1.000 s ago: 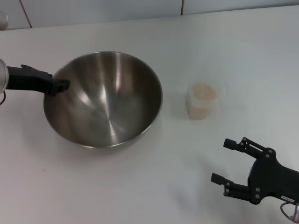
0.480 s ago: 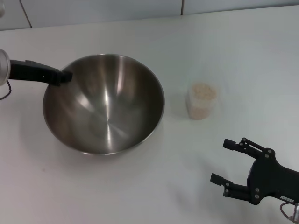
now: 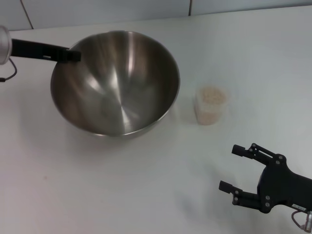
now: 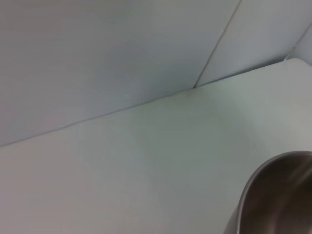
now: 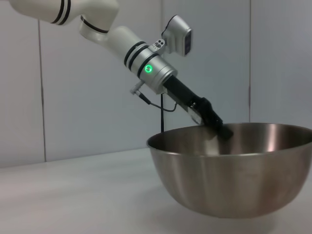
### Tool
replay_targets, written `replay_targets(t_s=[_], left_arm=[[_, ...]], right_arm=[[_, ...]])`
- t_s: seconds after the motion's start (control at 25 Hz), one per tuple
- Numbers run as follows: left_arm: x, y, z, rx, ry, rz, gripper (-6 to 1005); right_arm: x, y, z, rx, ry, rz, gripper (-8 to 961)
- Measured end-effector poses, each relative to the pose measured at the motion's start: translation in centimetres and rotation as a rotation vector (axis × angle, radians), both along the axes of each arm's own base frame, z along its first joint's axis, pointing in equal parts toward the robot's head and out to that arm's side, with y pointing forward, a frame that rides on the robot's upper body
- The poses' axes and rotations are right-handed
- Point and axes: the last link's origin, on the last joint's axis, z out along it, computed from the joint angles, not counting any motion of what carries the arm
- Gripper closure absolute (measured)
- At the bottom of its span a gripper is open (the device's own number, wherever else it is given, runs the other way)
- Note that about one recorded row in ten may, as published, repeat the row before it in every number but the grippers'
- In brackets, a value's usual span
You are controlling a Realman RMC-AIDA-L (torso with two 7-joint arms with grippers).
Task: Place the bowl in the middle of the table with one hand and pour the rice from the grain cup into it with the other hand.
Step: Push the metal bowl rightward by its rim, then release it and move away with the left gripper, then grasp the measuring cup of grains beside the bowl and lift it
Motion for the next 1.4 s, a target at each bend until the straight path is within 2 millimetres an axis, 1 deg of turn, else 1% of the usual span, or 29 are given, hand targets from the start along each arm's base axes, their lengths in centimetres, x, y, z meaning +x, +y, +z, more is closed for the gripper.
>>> replay_targets(t_s=[0.04, 0.08, 0.16, 0.24, 0.32, 0.52, 0.68, 0.84, 0.88, 0.92, 1.04, 1.08, 1.12, 1.16, 1.24, 1.28, 1.32, 1.36, 1.4], left_arm=[[0.2, 0.1, -0.2, 0.001, 0.004, -0.007, 961], [0.4, 0.2, -0.8, -0.004, 0.016, -0.012, 961], [0.5, 0.2, -1.1, -0.006, 0.02, -0.012, 955], [0.2, 0.3, -2.0, -0.006, 0.039, -0.005, 949], [-0.2, 0.3, -2.4, 0.0, 0.055, 0.004, 943], [-0.7, 0.1, -2.9, 0.004, 0.066, 0.008, 928], [-0.8, -0.2, -3.4, 0.021, 0.079, -0.041, 916], [-0.7, -0.1, -3.3, 0.031, 0.079, -0.064, 904], [-0.5, -0.1, -2.9, 0.042, 0.07, -0.081, 901], [-0.5, -0.1, -2.9, 0.042, 0.07, -0.081, 880], [0.2, -0.2, -1.4, 0.07, 0.037, -0.124, 818], [0.2, -0.2, -1.4, 0.07, 0.037, -0.124, 797], [0.4, -0.5, -0.2, 0.091, 0.016, -0.15, 776], [0.4, -1.0, 0.8, 0.113, -0.007, -0.181, 755], [0.0, -2.2, 2.1, 0.143, -0.049, -0.24, 714], [-0.5, -3.0, 2.7, 0.164, -0.077, -0.272, 693], [-1.0, -3.8, 3.0, 0.179, -0.103, -0.29, 672], [-1.8, -5.1, 3.5, 0.213, -0.162, -0.321, 631], [-1.8, -5.1, 3.5, 0.213, -0.162, -0.321, 589]], right_arm=[[0.0, 0.0, 0.0, 0.0, 0.0, 0.0, 119], [0.0, 0.0, 0.0, 0.0, 0.0, 0.0, 119], [0.0, 0.0, 0.0, 0.0, 0.0, 0.0, 120], [0.0, 0.0, 0.0, 0.0, 0.0, 0.0, 120], [0.0, 0.0, 0.0, 0.0, 0.0, 0.0, 119], [-0.1, 0.1, 0.0, 0.002, -0.002, 0.005, 118], [0.0, 0.1, 0.0, 0.003, -0.004, 0.005, 118], [0.0, 0.1, 0.0, 0.003, -0.005, 0.002, 119], [0.0, 0.0, 0.0, 0.004, -0.005, 0.0, 119], [0.0, 0.0, 0.0, 0.004, -0.005, 0.0, 118], [0.1, 0.1, 0.1, 0.01, -0.005, -0.004, 118], [0.1, 0.2, 0.1, 0.016, -0.004, -0.007, 118], [0.1, 0.2, 0.1, 0.016, -0.004, -0.007, 119], [0.1, 0.3, 0.2, 0.025, 0.0, -0.012, 119], [0.2, 0.6, 0.4, 0.063, 0.01, -0.036, 120], [0.5, 1.1, 0.7, 0.143, 0.025, -0.098, 120], [0.5, 1.1, 0.7, 0.143, 0.025, -0.098, 120], [0.8, 1.3, 0.9, 0.194, 0.025, -0.136, 120], [1.2, 1.6, 1.2, 0.245, 0.02, -0.17, 120]])
